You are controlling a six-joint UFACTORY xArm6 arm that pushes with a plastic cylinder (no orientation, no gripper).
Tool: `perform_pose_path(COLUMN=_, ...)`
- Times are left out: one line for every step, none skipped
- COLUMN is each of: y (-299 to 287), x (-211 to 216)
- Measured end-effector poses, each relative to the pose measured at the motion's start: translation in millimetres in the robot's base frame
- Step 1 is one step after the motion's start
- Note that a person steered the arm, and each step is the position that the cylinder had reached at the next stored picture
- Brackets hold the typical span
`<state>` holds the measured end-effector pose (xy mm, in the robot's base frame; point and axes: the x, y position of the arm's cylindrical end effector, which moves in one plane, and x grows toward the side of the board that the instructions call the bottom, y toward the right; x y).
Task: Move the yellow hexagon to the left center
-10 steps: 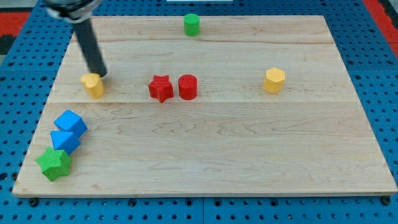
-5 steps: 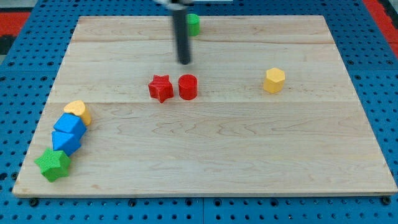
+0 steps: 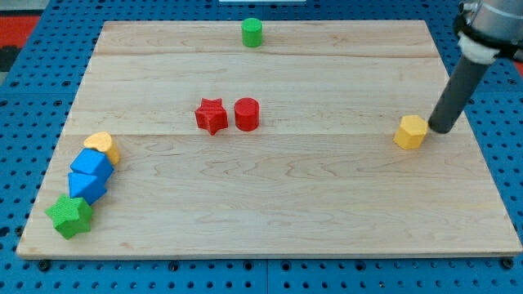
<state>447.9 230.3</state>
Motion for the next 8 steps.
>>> perform_pose_path(y=-56.5, x=6.7)
perform_pose_path(y=-153.1, x=2.4)
perform_pose_path(y=-169.3, x=-6.8)
perform_pose_path(y=-183.2, x=-11.1)
perform_pose_path(y=-208.8, x=2.6)
perform_pose_path(y=-177.6, x=-9.3)
perform_pose_path(y=-179.7, x=-25.6)
perform_pose_path(y=-218.6, x=-0.7)
